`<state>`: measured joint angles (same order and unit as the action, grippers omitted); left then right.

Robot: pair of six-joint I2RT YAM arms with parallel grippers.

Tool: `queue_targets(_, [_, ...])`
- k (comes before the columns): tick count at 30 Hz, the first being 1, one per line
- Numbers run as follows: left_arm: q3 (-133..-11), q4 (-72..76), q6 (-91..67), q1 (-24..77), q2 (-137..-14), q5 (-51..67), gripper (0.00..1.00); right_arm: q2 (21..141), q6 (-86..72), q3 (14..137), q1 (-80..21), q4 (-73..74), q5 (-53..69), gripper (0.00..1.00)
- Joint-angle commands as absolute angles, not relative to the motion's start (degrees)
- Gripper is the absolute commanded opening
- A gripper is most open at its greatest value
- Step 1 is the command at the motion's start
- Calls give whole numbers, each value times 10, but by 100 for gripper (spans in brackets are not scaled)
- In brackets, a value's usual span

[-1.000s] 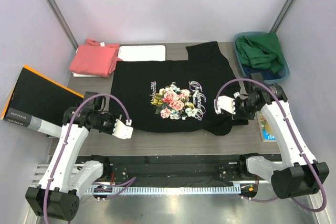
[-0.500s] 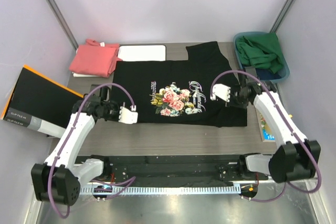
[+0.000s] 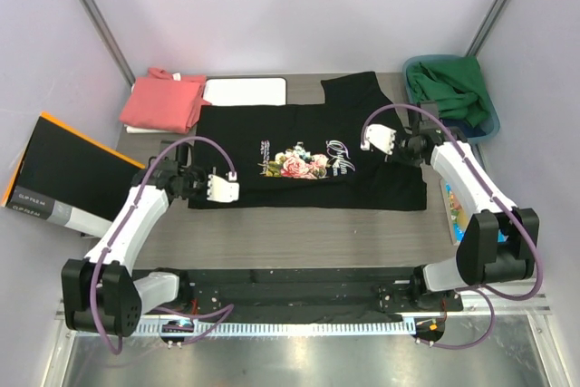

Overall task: Fold and stack the t-shirts
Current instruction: Fold the flattened tshirt in 1/3 of the way

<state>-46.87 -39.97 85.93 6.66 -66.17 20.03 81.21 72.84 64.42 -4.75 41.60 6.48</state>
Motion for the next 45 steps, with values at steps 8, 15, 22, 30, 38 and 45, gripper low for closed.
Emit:
queue_targets(8, [-475,-313,843,57,-725,141,0,833,711,667,-45,338,46,6])
queue_targets(15, [-476,-292,843,58,-744,128,2,850,697,668,-46,300,43,10])
queue_targets(22, [-475,-276,836,57,-758,101,52,876,637,643,-62,158,-32,44])
queue_targets(30, [-427,-112,796,57,-738,38,64,851,593,597,-68,68,-107,61])
queue_targets(38, [-449,-73,807,59,-772,48,66,878,649,715,-72,422,121,53])
queue_targets(45, [-479,-52,809,58,-811,47,66,970,641,801,-107,550,190,55])
